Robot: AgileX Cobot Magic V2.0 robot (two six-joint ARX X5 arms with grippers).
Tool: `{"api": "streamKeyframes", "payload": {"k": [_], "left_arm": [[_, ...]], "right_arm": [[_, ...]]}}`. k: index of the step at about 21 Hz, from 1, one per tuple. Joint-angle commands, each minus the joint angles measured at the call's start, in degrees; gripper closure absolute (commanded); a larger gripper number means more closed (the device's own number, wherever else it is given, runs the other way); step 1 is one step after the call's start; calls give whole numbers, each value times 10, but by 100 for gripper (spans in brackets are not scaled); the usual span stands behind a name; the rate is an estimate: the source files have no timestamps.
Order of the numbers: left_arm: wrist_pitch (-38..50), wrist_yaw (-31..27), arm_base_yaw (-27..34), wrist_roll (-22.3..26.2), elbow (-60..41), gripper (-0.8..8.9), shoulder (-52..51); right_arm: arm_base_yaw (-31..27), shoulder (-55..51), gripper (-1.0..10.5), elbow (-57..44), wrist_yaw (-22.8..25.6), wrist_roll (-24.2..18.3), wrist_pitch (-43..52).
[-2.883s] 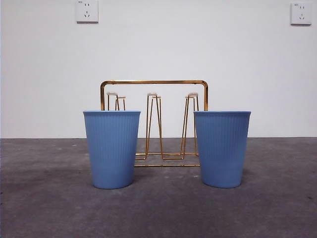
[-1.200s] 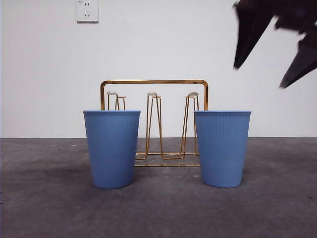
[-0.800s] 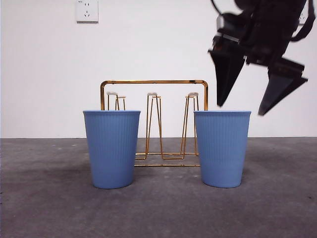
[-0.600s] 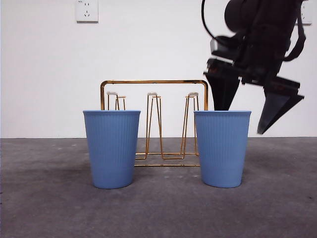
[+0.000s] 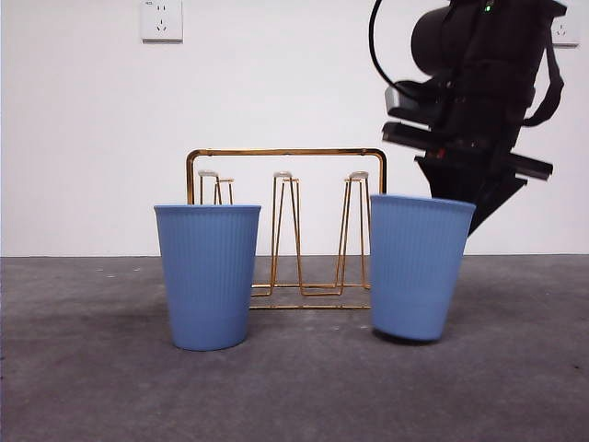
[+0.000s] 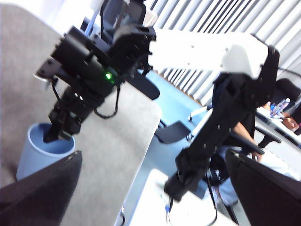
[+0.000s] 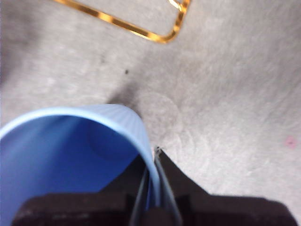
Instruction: Pick up cup 1,put cup 1 in the cup rack,pick up cup 2,put cup 2 in the cup rack
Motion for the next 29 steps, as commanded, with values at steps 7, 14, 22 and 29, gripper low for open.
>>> {"api": "streamKeyframes", "payload": {"k": [7,14,22,29], "left_arm": [[290,-1,-10,-215,2,92,3],[602,-106,-78,-400,2,92,38],[790,-225,-183,-427,2,92,104],[894,-312,-244,-405,2,92,170]], "right_arm": [[1,-268,959,77,-101,17,35],[1,-378,959,162,-164,90,267],[2,-391,959,184,-218,163,419],[41,-369,959,183,-217,160,427]]}}
